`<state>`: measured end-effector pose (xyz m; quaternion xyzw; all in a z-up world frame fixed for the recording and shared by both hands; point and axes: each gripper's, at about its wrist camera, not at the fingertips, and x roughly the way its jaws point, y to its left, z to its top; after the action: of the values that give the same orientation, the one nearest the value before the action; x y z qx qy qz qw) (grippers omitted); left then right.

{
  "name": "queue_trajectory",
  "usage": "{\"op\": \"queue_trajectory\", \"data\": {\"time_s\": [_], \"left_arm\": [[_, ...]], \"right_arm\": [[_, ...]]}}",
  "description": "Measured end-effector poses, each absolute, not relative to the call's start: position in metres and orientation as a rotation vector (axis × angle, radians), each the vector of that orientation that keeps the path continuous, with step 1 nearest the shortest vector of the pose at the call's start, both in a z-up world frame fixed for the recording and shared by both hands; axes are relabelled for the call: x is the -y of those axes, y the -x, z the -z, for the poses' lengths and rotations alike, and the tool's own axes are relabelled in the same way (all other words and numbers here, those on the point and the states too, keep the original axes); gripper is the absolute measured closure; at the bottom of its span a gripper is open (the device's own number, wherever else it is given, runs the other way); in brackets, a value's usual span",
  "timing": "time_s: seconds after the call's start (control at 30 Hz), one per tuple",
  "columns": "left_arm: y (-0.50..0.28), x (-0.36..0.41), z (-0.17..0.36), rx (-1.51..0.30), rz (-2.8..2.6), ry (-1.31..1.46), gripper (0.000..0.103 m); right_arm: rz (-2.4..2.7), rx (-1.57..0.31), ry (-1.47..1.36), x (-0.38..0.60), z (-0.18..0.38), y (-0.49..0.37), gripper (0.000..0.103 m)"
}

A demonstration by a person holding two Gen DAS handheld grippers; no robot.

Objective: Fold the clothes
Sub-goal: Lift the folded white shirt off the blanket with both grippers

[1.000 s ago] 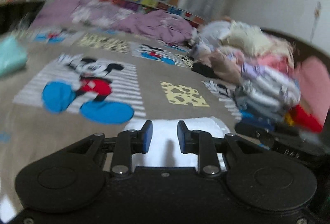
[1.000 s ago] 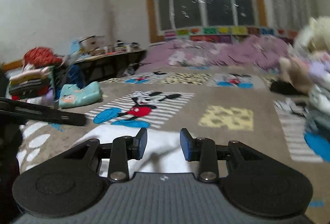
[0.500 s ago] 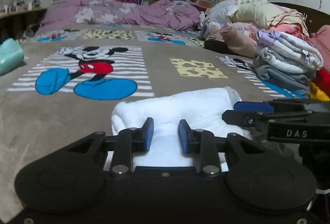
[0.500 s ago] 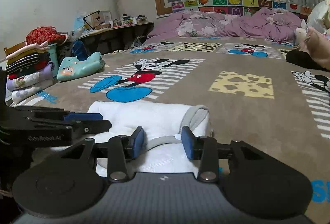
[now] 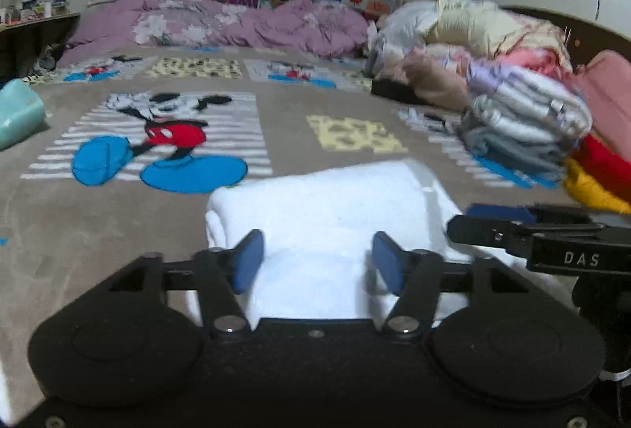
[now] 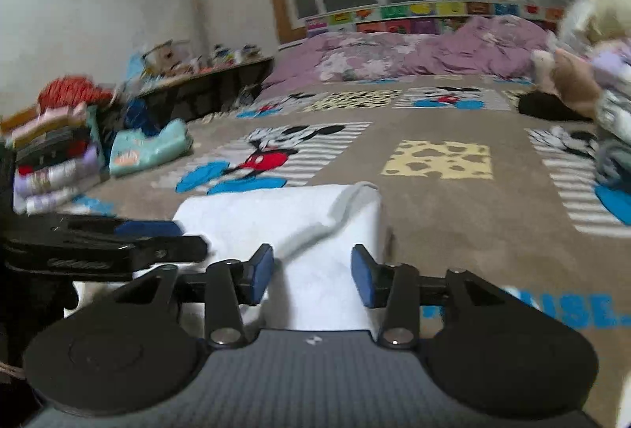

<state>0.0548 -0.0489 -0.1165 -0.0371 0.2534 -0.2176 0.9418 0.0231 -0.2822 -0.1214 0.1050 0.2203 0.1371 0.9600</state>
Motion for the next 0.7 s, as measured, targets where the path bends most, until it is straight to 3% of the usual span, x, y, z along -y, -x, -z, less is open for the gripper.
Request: {"op": "queue_trajectory", "data": {"time_s": [0.07,0.23,0.4,0.57,0.7], "left_arm": [[-0.051,0.039,0.109,-0.51,0.424,0.14,0.028],[-0.065,-0.008,0.11,-0.58,0.364,0.483,0.025],[-0.08,-0.041,0.14,-0.728,0.331,0.797,0.025],[-0.084,-0.03,0.159,-0.816,0.351,0.836,0.025],[-0.085,-0.023,0.162,-0.823,0.372,0.851,0.026]], "right_arm": [[-0.254,-0.433,-0.31,0.299,0.12,-0.019,0.036],[-0.239,-0.473,-0.65,0.342,0.14,-0.025,0.036],[-0.282,-0.506,-0.811,0.352,0.155,-0.035,0.032],[-0.301,-0.663,-0.867,0.341,0.182,-0.057,0.029],[-0.334,-0.685,-0.919,0.343,0.187,-0.062,0.03]]}}
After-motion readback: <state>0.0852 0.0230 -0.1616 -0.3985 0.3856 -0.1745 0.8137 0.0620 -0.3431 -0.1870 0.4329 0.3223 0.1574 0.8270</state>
